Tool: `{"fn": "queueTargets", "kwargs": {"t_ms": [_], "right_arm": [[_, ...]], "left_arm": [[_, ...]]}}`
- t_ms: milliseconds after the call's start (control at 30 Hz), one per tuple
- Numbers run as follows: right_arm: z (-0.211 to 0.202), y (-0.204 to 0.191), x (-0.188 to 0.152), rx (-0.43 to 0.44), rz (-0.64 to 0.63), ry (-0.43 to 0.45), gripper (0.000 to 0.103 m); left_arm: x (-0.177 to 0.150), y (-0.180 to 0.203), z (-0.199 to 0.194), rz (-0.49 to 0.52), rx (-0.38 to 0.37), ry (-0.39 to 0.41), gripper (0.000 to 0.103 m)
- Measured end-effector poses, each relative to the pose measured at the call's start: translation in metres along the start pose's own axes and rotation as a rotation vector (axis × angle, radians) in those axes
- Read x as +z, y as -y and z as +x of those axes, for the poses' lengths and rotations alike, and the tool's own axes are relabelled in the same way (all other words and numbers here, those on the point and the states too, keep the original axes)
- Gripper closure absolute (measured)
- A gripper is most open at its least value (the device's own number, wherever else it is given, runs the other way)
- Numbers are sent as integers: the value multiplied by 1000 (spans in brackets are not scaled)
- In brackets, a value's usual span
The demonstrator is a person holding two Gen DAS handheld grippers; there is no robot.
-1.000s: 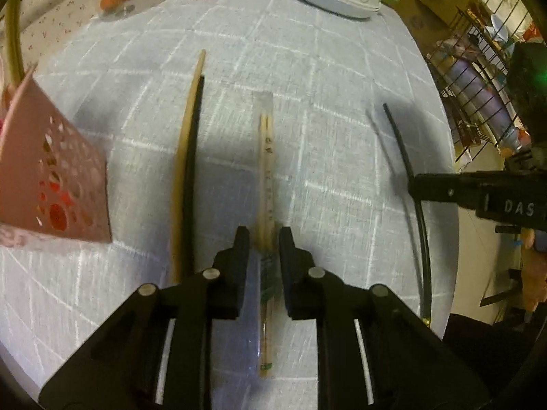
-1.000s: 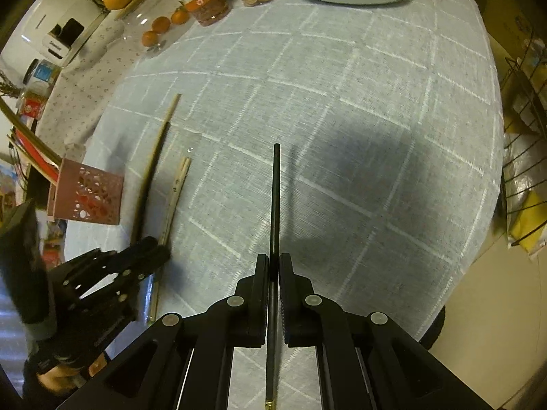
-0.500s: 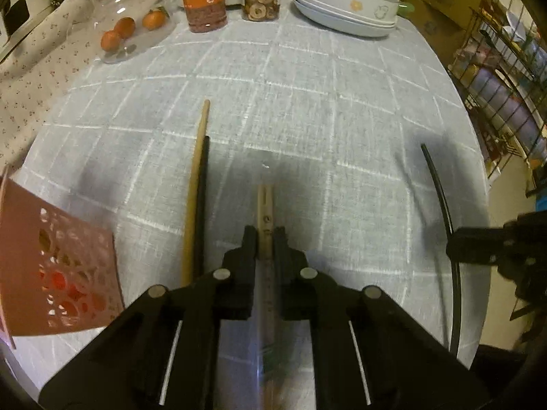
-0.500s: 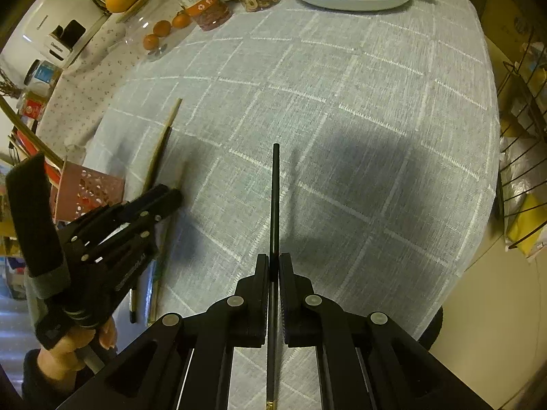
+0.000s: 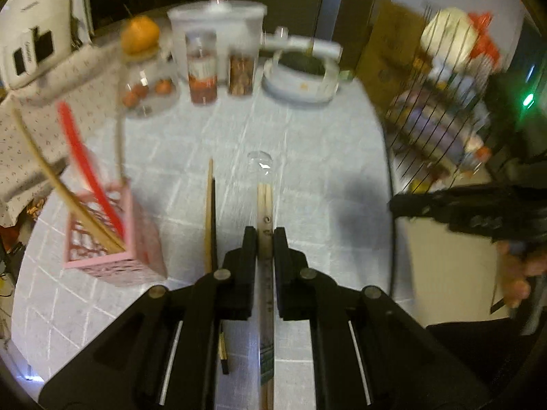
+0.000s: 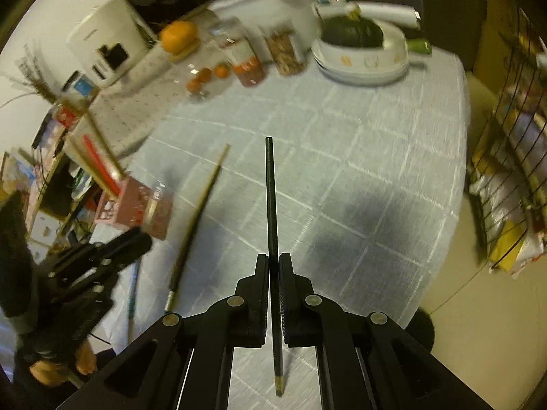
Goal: Organize utensils
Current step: 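Lift the sleeved chopsticks with the left tool toward the pink caddy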
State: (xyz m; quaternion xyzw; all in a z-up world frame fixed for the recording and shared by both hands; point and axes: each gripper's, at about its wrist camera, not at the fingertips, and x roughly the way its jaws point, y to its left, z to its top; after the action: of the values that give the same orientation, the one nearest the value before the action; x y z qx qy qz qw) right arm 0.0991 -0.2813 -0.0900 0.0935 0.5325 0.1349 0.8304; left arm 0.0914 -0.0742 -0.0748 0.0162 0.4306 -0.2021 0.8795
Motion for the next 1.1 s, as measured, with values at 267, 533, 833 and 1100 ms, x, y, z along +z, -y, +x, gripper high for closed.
{"fn": "queueTargets", "kwargs": {"t_ms": [267, 533, 833, 1100], "right_arm": [[-34, -54, -9, 6, -163, 143, 97], [-38, -89, 5, 37, -224, 209, 98], [-41, -118, 11, 85, -262, 210, 98], [-39, -123, 14, 105, -270, 202, 98]], "left_arm": [[0, -37, -84, -71, -21, 280, 92], [6, -88, -102, -194, 105, 449, 92], [26, -112, -80, -203, 243, 550, 92], [32, -118, -47, -196, 322, 617, 92]]}}
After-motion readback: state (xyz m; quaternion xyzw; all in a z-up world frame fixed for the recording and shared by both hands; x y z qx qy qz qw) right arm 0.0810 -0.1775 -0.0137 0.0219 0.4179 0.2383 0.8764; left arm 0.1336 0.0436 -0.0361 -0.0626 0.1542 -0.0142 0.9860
